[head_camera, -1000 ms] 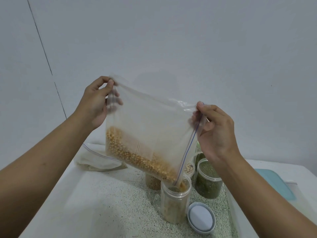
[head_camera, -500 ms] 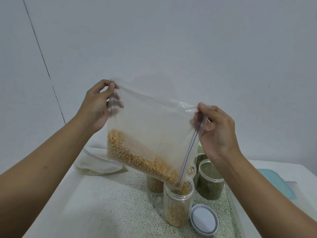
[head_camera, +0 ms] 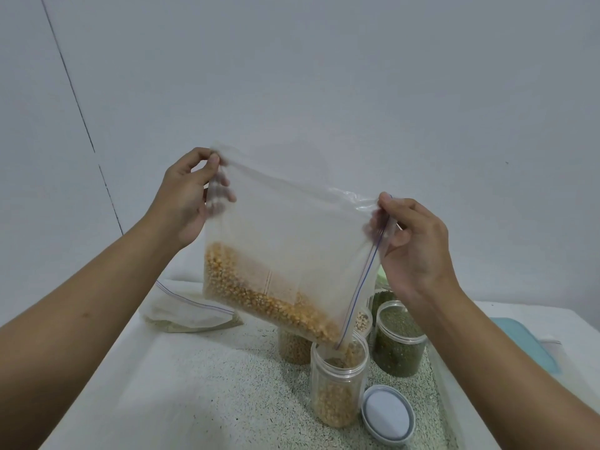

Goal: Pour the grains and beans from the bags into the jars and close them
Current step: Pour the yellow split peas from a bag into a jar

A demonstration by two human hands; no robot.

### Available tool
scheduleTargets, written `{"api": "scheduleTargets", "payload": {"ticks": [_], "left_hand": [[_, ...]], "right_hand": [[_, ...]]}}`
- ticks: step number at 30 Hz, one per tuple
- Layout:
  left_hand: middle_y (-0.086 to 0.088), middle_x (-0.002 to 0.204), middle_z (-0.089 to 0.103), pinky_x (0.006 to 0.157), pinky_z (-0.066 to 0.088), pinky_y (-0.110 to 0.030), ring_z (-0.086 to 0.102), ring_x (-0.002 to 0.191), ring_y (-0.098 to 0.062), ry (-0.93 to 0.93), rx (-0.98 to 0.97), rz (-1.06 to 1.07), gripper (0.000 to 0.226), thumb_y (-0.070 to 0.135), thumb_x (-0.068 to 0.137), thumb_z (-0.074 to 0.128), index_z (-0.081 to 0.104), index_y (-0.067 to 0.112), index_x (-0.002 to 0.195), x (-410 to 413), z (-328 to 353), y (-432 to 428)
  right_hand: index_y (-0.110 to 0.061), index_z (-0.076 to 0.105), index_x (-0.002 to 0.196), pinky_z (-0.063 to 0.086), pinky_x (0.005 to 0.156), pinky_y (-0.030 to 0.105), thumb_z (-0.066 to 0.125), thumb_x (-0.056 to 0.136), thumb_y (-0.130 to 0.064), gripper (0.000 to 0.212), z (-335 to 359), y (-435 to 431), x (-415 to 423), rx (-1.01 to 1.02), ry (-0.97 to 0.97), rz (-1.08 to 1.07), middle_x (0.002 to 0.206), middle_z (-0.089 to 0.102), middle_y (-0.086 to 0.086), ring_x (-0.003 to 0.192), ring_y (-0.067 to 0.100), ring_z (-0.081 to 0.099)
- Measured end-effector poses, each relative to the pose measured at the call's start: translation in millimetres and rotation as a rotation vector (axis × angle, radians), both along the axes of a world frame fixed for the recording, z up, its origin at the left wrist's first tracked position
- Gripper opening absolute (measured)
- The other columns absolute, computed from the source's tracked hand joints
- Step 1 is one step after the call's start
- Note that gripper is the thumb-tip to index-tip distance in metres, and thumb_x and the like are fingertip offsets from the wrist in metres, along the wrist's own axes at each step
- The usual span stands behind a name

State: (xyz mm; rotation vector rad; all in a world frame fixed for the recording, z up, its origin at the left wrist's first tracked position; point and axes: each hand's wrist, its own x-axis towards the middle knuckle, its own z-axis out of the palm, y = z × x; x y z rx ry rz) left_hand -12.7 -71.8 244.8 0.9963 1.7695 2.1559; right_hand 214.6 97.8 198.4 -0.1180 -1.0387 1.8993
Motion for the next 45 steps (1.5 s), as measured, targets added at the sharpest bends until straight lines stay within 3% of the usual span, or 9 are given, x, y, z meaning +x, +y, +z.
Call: {"api": "scheduleTargets", "payload": {"ticks": [45], "left_hand": [[0.001, 0.071, 0.058, 0.062, 0.039, -0.031, 0.063, 0.061, -0.023, 0.067, -0.034, -0.038, 0.025, 0.028, 0.106, 0.054, 0.062, 0.026, 0.082, 9.8, 13.8, -6.0]], "right_hand": [[-0.007, 0.061, 0.073, 0.049, 0.067, 0.027, 0.07, 0.082, -0.004, 0.014, -0.7, -7.4, 9.6, -0.054, 0.006, -0.042, 0.068, 0.057, 0.001, 0.06, 0.013, 0.057]]}}
